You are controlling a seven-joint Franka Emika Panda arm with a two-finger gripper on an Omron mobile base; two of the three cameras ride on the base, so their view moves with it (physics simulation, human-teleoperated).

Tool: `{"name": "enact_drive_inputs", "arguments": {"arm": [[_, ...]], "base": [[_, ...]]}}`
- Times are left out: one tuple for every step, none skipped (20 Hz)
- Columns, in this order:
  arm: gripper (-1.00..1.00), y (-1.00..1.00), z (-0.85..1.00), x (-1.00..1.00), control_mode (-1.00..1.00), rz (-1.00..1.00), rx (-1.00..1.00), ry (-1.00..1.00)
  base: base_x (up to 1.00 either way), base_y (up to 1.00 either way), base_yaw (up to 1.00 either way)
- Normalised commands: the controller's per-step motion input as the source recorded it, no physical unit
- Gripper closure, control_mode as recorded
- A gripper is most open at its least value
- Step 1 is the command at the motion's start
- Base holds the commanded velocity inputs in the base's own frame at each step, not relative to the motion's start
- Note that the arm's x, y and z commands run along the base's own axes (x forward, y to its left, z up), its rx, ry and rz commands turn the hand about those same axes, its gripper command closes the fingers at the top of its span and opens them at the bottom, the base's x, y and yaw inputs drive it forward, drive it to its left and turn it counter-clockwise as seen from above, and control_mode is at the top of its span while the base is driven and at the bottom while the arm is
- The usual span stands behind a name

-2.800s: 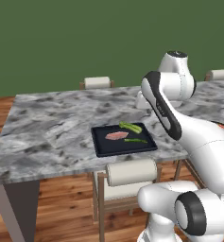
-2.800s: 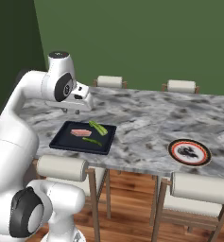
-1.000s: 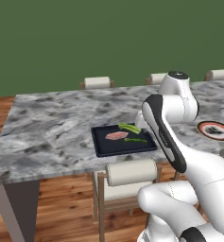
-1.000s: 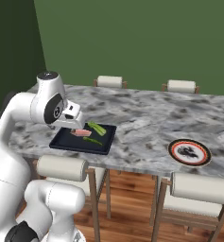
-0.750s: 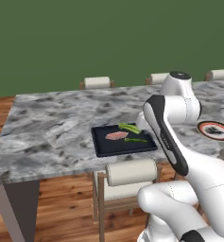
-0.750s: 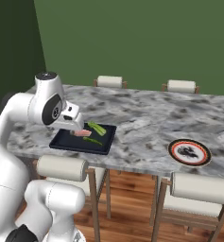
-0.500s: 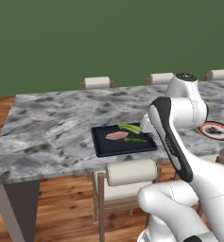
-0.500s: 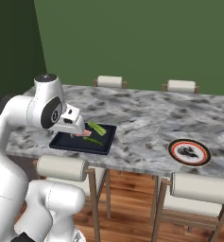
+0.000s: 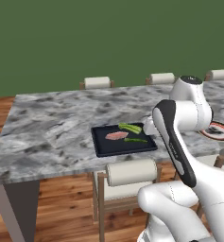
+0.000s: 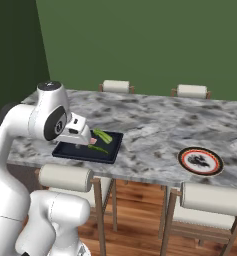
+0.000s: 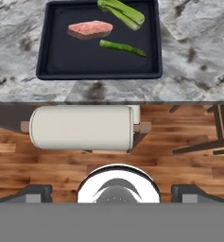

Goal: Create a steak meal by picking up the steak and asparagus from the tray and placing them on the plate. Leave the celery on the tray.

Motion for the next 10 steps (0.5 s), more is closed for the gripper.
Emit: {"name": "enact_drive_inputs", "arguments": {"arm": [[-1.0,0.06,0.0,0.0,-1.0,0.0,0.0,0.0],[-1.0,0.04,0.0,0.0,-1.0,0.0,0.0,0.0],[-1.0,0.01,0.0,0.0,-1.0,0.0,0.0,0.0],[-1.0,0.01,0.0,0.0,-1.0,0.0,0.0,0.0],[-1.0,0.02,0.0,0.0,-1.0,0.0,0.0,0.0],[-1.0,0.04,0.0,0.0,-1.0,0.0,0.0,0.0],[-1.0,0.04,0.0,0.03,-1.0,0.0,0.0,0.0],[-1.0,0.06,0.0,0.04,-1.0,0.0,0.0,0.0],[-1.0,0.07,0.0,0.07,-1.0,0.0,0.0,0.0],[-1.0,0.08,0.0,0.1,-1.0,0.0,0.0,0.0]], "base": [[0.0,0.0,0.0],[0.0,0.0,0.0],[0.0,0.0,0.0],[0.0,0.0,0.0],[0.0,0.0,0.0],[0.0,0.0,0.0],[0.0,0.0,0.0],[0.0,0.0,0.0],[0.0,0.0,0.0],[0.0,0.0,0.0]]}}
